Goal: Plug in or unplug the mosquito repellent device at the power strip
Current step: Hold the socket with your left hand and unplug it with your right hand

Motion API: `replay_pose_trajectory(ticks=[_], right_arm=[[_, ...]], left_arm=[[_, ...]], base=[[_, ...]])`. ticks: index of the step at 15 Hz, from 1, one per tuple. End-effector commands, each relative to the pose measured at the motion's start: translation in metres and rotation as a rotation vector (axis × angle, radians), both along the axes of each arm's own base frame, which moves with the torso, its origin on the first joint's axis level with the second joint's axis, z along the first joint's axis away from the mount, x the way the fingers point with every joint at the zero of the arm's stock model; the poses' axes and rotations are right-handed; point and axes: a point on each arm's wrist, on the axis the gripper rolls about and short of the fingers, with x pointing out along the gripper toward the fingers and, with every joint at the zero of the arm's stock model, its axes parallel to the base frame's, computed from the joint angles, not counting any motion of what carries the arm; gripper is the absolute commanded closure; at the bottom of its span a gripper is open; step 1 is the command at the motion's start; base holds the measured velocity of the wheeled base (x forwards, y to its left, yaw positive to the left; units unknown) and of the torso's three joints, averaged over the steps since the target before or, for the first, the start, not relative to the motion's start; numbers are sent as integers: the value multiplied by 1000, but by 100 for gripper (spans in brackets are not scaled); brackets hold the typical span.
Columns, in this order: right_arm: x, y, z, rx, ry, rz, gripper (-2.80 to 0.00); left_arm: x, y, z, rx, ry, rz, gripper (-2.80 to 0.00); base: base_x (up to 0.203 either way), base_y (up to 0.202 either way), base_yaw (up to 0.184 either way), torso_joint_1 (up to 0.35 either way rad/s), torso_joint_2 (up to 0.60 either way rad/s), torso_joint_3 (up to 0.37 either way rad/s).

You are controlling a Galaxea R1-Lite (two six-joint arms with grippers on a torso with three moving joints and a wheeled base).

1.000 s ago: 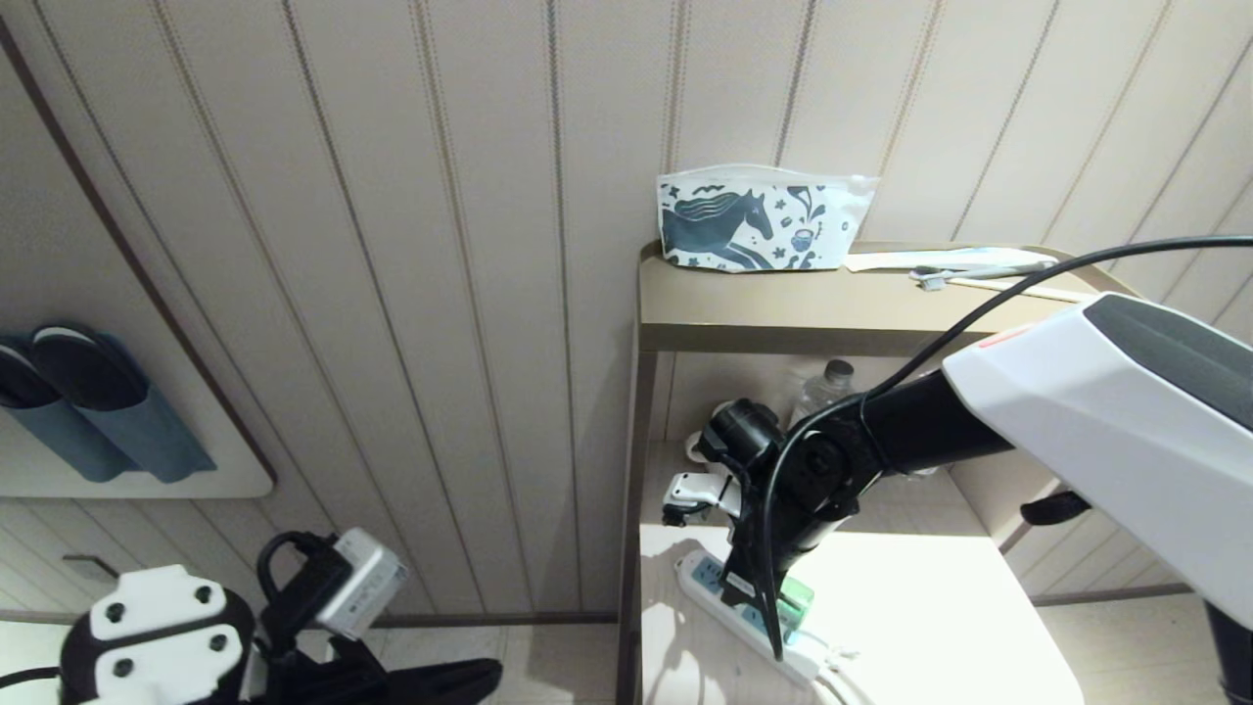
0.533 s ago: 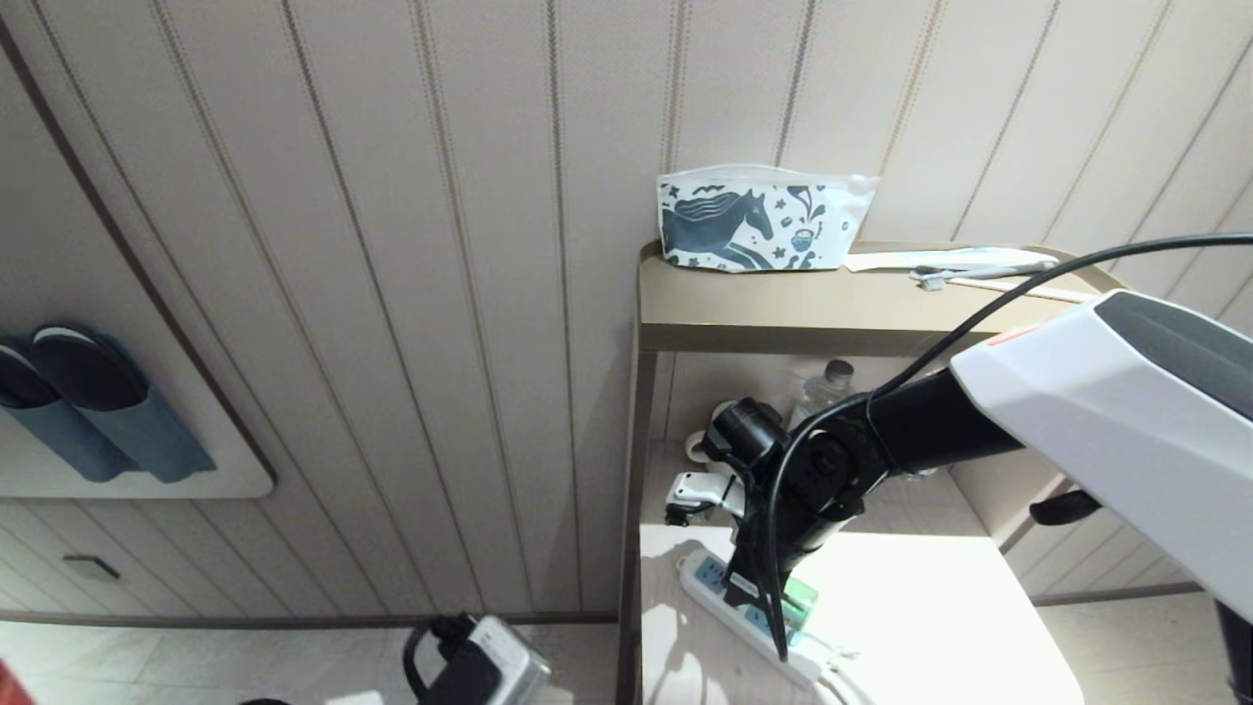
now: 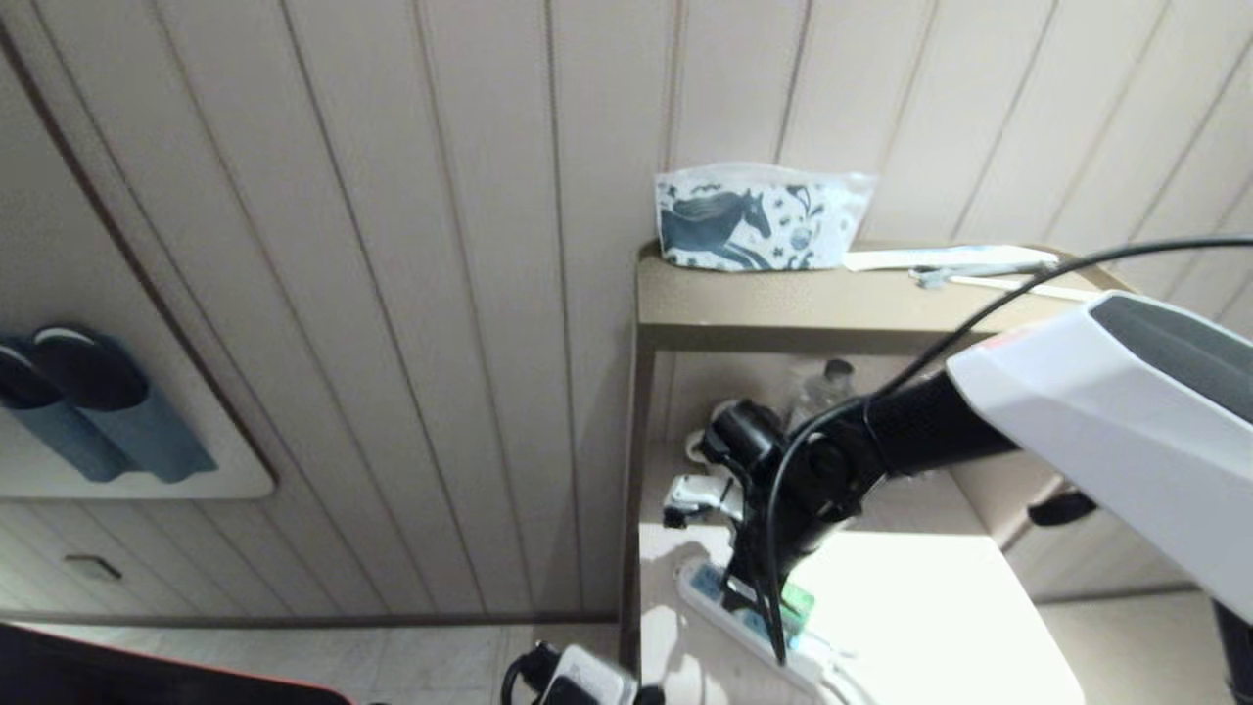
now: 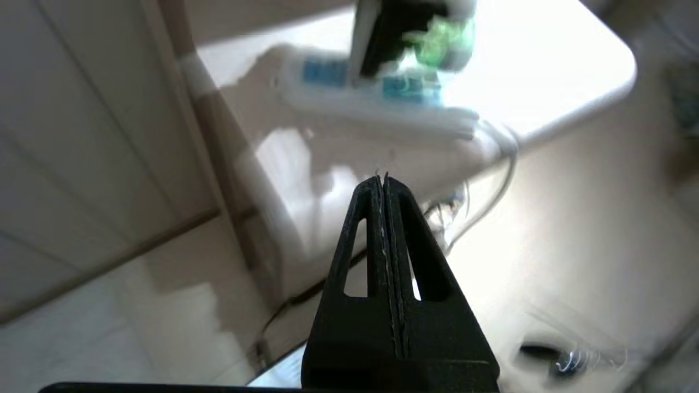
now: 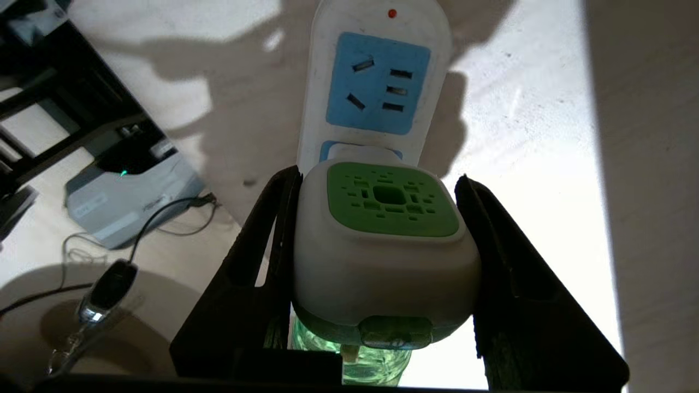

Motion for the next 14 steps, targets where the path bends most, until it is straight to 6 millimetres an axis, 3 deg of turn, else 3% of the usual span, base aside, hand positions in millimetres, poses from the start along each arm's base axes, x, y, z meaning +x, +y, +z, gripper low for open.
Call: replay_pose_trajectory(ticks=[1, 4, 7, 9, 11, 14], right_arm=[[-1, 0, 0, -7, 1, 2, 0], [-1, -1, 1, -5, 0, -1, 0], [-2, -1, -1, -9, 7, 0, 0], [-4, -2, 0, -8, 9, 0, 0], [-6, -2, 0, -6, 12, -1, 0], [-11, -3, 5, -3, 9, 0, 0]], left_arm=[[-11, -21, -20, 19, -27, -46, 0], [-21, -12, -29, 77, -17, -73, 0], [-42, 10, -7, 77, -20, -117, 0], [-44, 13, -7, 85, -34, -83, 0], [-38, 14, -1, 46, -19, -45, 0], [2, 27, 14, -4, -15, 109, 0]], base=[[0, 0, 0, 0, 0, 0], [0, 0, 0, 0, 0, 0], [0, 0, 0, 0, 0, 0], [0, 0, 0, 0, 0, 0], [0, 0, 0, 0, 0, 0], [0, 0, 0, 0, 0, 0]])
